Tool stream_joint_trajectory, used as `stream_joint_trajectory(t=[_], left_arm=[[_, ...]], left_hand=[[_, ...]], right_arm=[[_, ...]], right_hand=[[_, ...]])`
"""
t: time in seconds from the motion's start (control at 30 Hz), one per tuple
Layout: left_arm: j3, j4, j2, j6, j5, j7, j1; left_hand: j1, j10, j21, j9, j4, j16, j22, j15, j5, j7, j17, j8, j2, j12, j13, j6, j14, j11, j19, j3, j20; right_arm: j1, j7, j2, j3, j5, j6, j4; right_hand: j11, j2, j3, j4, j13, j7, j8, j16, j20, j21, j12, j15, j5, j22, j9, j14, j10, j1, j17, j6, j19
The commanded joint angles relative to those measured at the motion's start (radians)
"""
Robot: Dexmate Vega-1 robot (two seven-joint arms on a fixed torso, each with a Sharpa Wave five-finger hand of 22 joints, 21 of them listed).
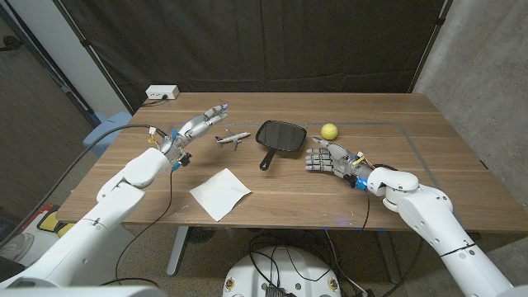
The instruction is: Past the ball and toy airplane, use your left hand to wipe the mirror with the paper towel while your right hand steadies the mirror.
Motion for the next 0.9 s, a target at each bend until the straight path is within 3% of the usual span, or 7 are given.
stream_joint_trajectory(t=[0.03, 0.3, 0.57, 0.7, 0.73, 0.9], left_arm=[[-0.006, -0.020, 0.053, -0.006, 0.038, -0.062, -0.007], [-0.024, -0.071, 0.100, 0.015, 0.065, -0.098, 0.018], [-0.064, -0.134, 0.133, 0.028, 0.110, -0.090, 0.077], [-0.093, -0.172, 0.148, 0.042, 0.138, -0.082, 0.116], [-0.100, -0.182, 0.153, 0.046, 0.143, -0.083, 0.125], [-0.140, -0.236, 0.176, 0.074, 0.168, -0.096, 0.173]], left_hand=[[0.027, 0.029, -0.009, 0.002, -0.020, 0.001, 0.003, -0.044, -0.005, -0.004, 0.000, 0.018, -0.002, 0.001, 0.002, 0.053, 0.022, -0.004, 0.008, 0.004, 0.001], [0.078, 0.077, -0.013, 0.003, -0.054, 0.007, 0.004, -0.058, -0.014, 0.006, 0.000, 0.020, -0.005, 0.002, 0.003, 0.107, 0.076, -0.018, 0.029, 0.013, -0.003], [0.133, 0.113, -0.016, 0.004, -0.096, 0.011, 0.005, -0.060, -0.022, 0.004, 0.002, 0.023, -0.032, -0.002, 0.004, 0.158, 0.128, -0.029, 0.055, 0.014, 0.019], [0.196, 0.157, -0.017, 0.004, -0.137, 0.015, 0.006, -0.062, -0.027, 0.010, 0.004, 0.027, -0.051, 0.000, 0.005, 0.200, 0.172, -0.033, 0.079, 0.020, 0.028], [0.210, 0.169, -0.018, 0.005, -0.145, 0.016, 0.006, -0.062, -0.028, 0.012, 0.004, 0.029, -0.055, 0.000, 0.006, 0.213, 0.183, -0.024, 0.083, 0.021, 0.032], [0.274, 0.219, -0.018, 0.006, -0.172, 0.022, 0.008, -0.078, -0.028, 0.010, 0.008, 0.039, -0.070, 0.002, 0.008, 0.277, 0.234, -0.029, 0.107, 0.028, 0.036]], right_arm=[[0.058, 0.091, -0.017, -0.025, 0.059, -0.095, 0.017], [0.089, 0.125, -0.018, -0.049, 0.070, -0.123, 0.030], [0.113, 0.151, 0.002, -0.078, 0.079, -0.121, 0.057], [0.123, 0.161, 0.015, -0.094, 0.082, -0.118, 0.072], [0.124, 0.162, 0.020, -0.096, 0.085, -0.120, 0.075], [0.125, 0.174, 0.049, -0.104, 0.105, -0.114, 0.096]], right_hand=[[0.002, 0.007, 0.008, 0.000, 0.005, 0.026, -0.003, 0.001, -0.001, 0.011, -0.002, 0.004, -0.001, 0.005, 0.004, 0.018, 0.016, 0.010, 0.003, 0.010, 0.016], [0.013, 0.009, 0.013, 0.001, 0.005, 0.038, -0.006, 0.005, -0.008, 0.040, -0.005, 0.006, -0.003, 0.008, 0.004, 0.062, 0.041, 0.011, 0.003, 0.021, 0.080], [0.018, 0.010, 0.016, 0.000, 0.005, 0.042, -0.008, 0.002, -0.007, 0.046, -0.007, 0.009, -0.003, 0.008, 0.004, 0.068, 0.047, 0.014, 0.003, 0.022, 0.089], [0.018, 0.009, 0.018, -0.001, 0.005, 0.044, -0.010, -0.002, -0.011, 0.045, -0.011, 0.007, -0.003, 0.008, 0.004, 0.065, 0.042, 0.016, 0.003, 0.021, 0.084], [0.017, 0.008, 0.018, -0.003, 0.005, 0.044, -0.010, -0.004, -0.013, 0.044, -0.013, 0.005, -0.003, 0.008, 0.004, 0.062, 0.041, 0.018, 0.003, 0.021, 0.082], [0.018, 0.004, 0.020, -0.008, 0.005, 0.046, -0.013, -0.007, -0.016, 0.044, -0.019, 0.005, -0.003, 0.008, 0.004, 0.059, 0.033, 0.024, 0.002, 0.018, 0.079]])
